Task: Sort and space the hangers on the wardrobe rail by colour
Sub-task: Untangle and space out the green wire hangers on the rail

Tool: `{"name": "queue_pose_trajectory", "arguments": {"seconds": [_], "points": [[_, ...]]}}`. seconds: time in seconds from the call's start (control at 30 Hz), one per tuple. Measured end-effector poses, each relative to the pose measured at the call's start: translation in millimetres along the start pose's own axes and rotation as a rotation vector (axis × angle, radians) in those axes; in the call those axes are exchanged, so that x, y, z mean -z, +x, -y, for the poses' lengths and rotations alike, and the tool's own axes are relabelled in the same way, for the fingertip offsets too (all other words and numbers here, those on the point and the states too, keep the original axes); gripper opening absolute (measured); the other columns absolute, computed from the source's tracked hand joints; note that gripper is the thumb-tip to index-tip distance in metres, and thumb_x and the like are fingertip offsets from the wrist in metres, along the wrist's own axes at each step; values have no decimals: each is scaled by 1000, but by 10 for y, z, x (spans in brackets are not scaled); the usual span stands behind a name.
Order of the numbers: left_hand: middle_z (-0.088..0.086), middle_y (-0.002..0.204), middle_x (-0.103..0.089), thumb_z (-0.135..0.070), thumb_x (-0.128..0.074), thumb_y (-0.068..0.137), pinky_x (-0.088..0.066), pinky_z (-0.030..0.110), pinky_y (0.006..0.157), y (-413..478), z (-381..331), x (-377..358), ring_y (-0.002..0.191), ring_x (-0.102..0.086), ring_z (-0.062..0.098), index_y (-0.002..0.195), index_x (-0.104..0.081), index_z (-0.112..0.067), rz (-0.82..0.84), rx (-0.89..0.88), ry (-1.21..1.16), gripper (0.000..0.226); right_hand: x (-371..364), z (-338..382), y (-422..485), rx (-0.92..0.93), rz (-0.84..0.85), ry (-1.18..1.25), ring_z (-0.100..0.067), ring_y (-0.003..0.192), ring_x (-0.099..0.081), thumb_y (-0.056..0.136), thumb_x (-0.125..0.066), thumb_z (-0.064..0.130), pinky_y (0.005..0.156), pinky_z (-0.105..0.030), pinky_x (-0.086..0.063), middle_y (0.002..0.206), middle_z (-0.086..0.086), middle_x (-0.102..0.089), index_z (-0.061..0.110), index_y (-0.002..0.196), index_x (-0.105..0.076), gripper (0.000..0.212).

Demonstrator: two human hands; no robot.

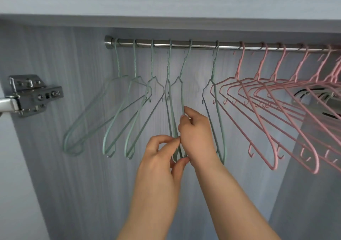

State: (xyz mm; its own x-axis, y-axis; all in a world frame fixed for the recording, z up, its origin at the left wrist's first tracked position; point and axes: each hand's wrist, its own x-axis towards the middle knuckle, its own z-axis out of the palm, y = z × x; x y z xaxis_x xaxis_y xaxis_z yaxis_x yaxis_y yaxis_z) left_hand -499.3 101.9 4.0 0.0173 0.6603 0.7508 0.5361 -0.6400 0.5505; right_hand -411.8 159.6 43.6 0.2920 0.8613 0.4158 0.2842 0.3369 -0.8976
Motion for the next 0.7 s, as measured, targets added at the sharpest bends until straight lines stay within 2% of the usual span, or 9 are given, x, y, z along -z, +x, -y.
{"name": "queue_pose_trajectory", "arguments": {"seconds": [0.1,0.17,0.2,0.27,0.37,0.43,0.5,0.63,0.7], "points": [[-18,99,-47,-10,-74,72,-39,4,61,21,-14,-1,71,-51,4,87,-71,-20,-23,33,-15,19,-13,39,-9,27,-10,-10,2,44,-34,88,-34,9,54,-19,-29,64,10,-39,21,100,-57,29],[-16,99,-47,-10,-74,71,-38,3,60,26,-24,-8,70,-51,4,75,-71,-20,-27,47,-27,11,7,89,-31,35,4,-36,2,61,-48,90,-34,10,65,-21,-42,75,7,-56,24,109,-54,32],[-16,99,-47,-10,-73,72,-38,3,59,22,-30,-14,68,-50,1,72,-71,-20,-28,52,-32,10,25,109,-37,18,19,-55,-6,83,-57,92,-33,12,81,-23,-45,100,1,-64,21,123,-51,37],[-19,99,-44,-11,-72,73,-36,2,62,10,-37,-27,68,-48,-7,72,-71,-20,-31,58,-23,9,74,177,-70,-26,57,-127,-19,121,-51,96,-32,17,94,-21,-36,139,-7,-49,12,141,-34,45],[-18,97,-43,-7,-72,72,-35,0,63,-19,-49,-61,70,-46,-11,74,-70,-20,-22,57,12,12,192,265,-245,46,180,-426,-23,135,-33,98,-30,32,103,-28,-31,151,-10,-28,12,147,-7,58],[-12,95,-44,-7,-73,71,-35,3,57,-32,-67,-93,64,-46,-5,75,-70,-18,-34,56,38,12,383,384,-389,216,113,-627,-21,139,-16,97,-33,31,109,-27,-19,153,-4,-14,15,148,-3,61],[-8,98,-44,-13,-74,71,-33,4,59,-44,-91,-132,68,-44,-6,76,-71,-19,-54,61,45,8,619,473,-377,331,-23,-668,-21,137,-12,95,-38,26,105,-21,-14,152,-2,-13,17,147,-11,59],[-4,99,-44,-16,-74,71,-33,8,64,-85,-138,-210,76,-46,-3,76,-70,-20,-79,68,39,7,817,367,-83,34,73,-607,-28,140,-21,95,-42,26,112,-35,-22,154,-8,-17,11,147,-5,66],[-4,99,-45,-16,-74,71,-34,10,62,-93,-170,-233,77,-49,2,75,-70,-20,-89,80,55,7,742,219,-30,-128,158,-371,-26,129,-42,95,-41,27,107,-36,-36,150,-10,-30,13,147,-5,65]]}}
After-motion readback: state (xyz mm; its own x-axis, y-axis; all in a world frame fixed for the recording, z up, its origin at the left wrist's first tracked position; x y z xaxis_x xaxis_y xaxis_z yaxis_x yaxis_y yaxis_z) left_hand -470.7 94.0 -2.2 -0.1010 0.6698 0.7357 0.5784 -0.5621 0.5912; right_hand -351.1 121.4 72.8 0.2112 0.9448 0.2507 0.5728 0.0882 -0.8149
